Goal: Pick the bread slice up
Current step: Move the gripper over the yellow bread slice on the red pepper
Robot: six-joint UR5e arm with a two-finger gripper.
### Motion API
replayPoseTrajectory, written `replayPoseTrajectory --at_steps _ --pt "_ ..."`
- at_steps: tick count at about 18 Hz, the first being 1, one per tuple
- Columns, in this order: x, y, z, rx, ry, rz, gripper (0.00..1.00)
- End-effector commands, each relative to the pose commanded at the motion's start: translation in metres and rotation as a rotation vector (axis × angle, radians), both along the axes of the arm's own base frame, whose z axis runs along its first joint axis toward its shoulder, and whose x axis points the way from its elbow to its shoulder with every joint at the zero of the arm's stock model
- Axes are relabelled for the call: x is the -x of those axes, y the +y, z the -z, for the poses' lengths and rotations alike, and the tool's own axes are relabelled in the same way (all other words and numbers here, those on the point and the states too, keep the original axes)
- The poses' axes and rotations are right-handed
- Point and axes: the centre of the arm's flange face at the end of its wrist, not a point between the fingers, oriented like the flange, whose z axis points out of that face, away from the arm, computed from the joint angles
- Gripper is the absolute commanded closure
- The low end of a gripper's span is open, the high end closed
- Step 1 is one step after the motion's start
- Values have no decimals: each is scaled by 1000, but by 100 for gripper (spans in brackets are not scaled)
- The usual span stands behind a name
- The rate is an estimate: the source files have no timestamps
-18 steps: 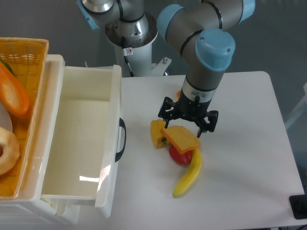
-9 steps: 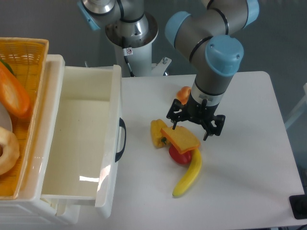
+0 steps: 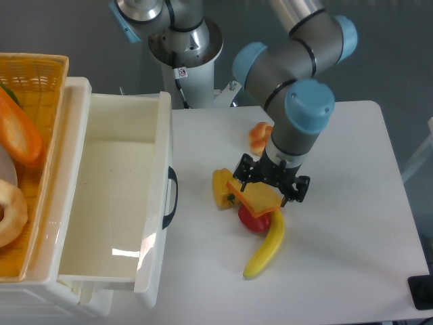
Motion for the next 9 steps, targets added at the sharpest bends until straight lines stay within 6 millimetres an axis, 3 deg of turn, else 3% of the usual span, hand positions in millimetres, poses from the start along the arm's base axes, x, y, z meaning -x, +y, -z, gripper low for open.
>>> replayPoseTrajectory --at_steps 3,9 --pt "-1 -2 8 26 -22 -77 0" --pt "-1 -8 -19 43 -12 -383 0"
